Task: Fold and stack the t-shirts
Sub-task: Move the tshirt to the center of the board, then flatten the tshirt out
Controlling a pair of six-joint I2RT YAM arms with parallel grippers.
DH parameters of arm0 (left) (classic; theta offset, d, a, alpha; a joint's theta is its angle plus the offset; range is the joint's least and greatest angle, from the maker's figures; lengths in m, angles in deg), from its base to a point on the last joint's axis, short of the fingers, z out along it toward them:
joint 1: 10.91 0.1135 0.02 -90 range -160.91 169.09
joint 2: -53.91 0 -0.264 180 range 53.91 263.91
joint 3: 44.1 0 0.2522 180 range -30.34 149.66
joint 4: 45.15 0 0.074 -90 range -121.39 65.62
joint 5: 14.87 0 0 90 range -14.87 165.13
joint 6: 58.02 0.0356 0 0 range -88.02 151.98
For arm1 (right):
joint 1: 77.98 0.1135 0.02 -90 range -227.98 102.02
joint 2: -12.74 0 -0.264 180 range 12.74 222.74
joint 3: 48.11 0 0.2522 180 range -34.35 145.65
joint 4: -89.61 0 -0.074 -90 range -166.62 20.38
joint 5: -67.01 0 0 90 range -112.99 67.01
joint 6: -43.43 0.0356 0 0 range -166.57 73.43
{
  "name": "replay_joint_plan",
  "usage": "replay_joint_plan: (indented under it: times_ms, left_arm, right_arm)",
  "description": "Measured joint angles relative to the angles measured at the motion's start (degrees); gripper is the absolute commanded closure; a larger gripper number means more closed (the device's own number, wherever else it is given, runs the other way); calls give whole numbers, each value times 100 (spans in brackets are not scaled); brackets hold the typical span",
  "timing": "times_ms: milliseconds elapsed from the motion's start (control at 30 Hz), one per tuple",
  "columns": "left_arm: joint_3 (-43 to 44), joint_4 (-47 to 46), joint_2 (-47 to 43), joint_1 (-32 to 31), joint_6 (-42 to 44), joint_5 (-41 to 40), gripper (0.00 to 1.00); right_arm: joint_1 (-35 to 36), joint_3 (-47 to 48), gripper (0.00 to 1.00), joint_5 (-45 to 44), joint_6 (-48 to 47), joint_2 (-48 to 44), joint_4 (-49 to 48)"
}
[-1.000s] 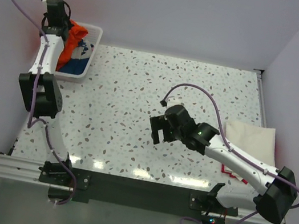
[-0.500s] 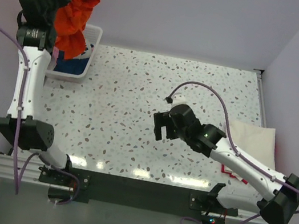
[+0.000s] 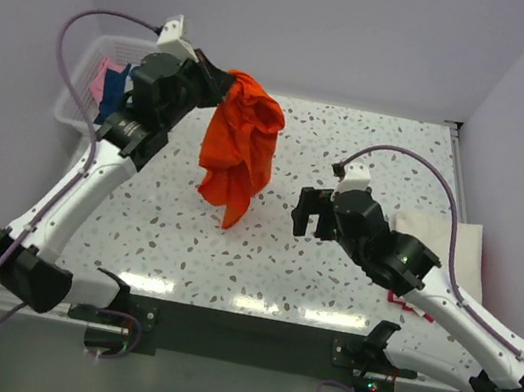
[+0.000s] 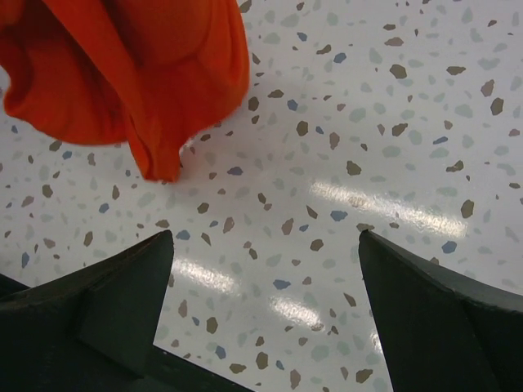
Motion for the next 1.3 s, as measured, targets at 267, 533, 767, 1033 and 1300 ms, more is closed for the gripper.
replay_joint_plan:
  times_ms: [267, 533, 767, 1033, 1300]
  left_arm:
    - [-46, 365, 2208, 581, -640, 730, 39]
    - [-1412, 590, 1604, 1180, -625, 848, 40]
    - [-3648, 428, -516, 726, -715, 844, 50]
    - [-4800, 142, -203, -94, -894, 990, 48]
    - [-4894, -658, 262, -142, -1016, 1217, 49]
  right_arm:
    - [-7, -33, 2, -140, 245, 841, -55]
    - [20, -758, 4, 376, 750, 1648, -562]
    - [350, -1032, 10, 688, 1279, 2573, -1290]
    - [459, -1252, 18, 603, 1897, 3025, -2055]
    - [459, -1399, 30, 223, 2229, 3206, -2568]
